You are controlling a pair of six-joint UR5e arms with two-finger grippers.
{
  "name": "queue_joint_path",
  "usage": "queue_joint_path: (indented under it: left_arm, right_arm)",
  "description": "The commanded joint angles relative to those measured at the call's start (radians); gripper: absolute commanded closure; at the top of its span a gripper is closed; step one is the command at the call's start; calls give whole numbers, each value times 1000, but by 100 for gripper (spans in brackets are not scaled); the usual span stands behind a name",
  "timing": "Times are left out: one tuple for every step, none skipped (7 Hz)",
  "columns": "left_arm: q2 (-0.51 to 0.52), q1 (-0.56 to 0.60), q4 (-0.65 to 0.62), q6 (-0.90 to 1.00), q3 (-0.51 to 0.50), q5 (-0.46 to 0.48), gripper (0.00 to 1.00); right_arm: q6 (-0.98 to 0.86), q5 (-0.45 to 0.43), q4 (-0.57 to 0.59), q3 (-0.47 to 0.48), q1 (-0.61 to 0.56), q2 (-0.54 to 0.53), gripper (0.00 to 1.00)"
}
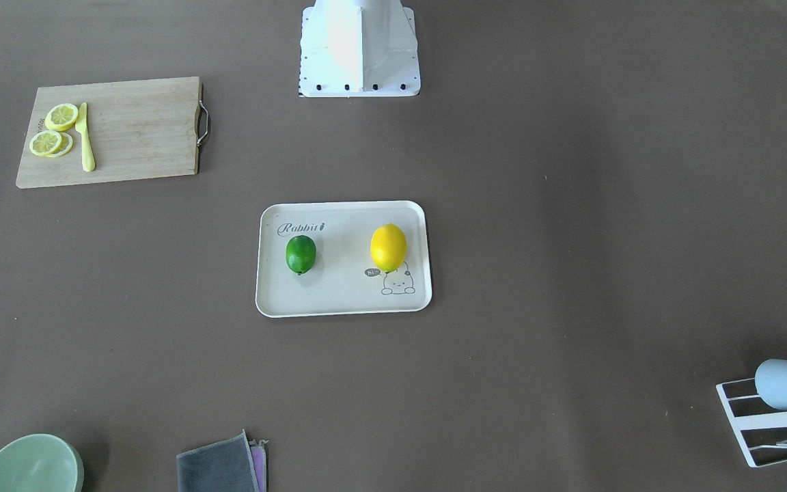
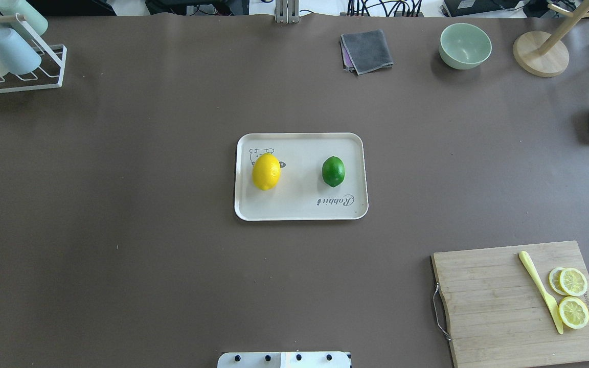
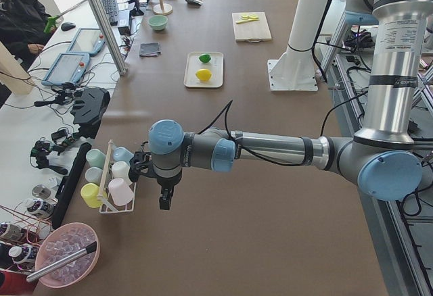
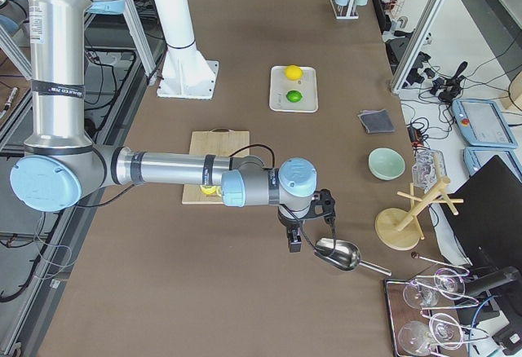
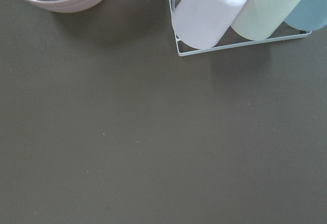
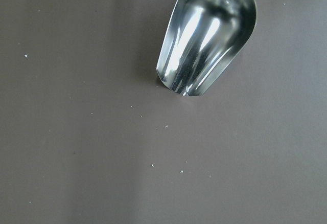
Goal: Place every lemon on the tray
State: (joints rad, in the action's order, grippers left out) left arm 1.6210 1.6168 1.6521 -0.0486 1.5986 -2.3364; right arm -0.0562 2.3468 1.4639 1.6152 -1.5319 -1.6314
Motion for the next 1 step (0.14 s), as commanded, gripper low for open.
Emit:
queue_joint_path:
  left_arm:
    - [-1,0,0,-1,0,2,2]
  right_arm:
    - [1,2,-1,0,0,1,0]
